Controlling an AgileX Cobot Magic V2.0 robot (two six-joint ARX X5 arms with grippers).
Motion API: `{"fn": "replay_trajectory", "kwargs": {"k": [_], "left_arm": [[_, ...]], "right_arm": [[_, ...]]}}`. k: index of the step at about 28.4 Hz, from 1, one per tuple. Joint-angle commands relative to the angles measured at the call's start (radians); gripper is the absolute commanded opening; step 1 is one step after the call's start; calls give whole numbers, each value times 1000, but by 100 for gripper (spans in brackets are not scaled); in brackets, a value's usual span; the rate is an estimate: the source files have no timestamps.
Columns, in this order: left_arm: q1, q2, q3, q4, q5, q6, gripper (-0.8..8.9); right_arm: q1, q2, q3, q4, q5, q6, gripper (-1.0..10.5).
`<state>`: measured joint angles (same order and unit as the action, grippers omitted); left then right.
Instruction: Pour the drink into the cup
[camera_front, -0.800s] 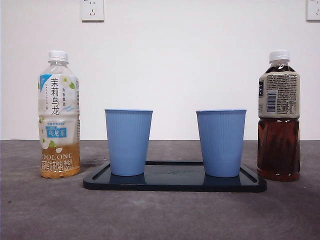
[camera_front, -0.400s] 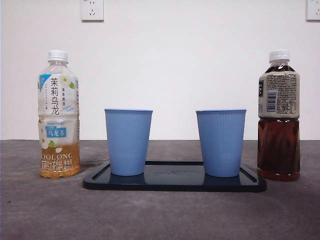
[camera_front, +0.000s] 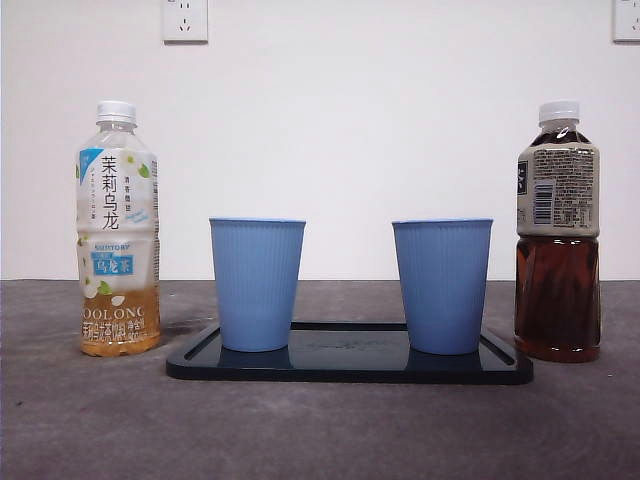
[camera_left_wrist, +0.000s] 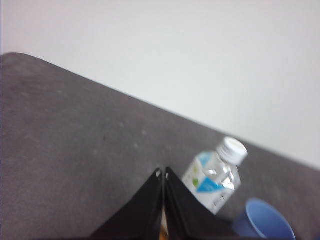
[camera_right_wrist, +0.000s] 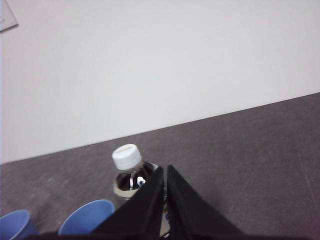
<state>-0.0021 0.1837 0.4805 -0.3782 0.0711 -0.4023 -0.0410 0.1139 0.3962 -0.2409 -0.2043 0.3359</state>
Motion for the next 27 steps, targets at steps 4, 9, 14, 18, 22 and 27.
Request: {"fn": "replay_trajectory", "kwargs": {"k": [4,9,14,18,22,27], "left_arm": [[2,145,142,-144,144,190,8],[0,285,254,-315,278,332,7],[-37,367,312,-415,361,409,7],[-81,386,317,-462,414,441,7],[-112,386,317,-493,417,454,7],[-118,385,317,-490,417,454,35]], "right_arm": [[-2,119,151,-162,-105,-119,6],[-1,237,273,-369,-234,-252,6],[16,314,352,-545,-301,-354,6],[58,338,376,-657,-299,-407,6],[97,343,376,-735,-294,-433,6],[111,342,376,-732,-293,-433,18]]}}
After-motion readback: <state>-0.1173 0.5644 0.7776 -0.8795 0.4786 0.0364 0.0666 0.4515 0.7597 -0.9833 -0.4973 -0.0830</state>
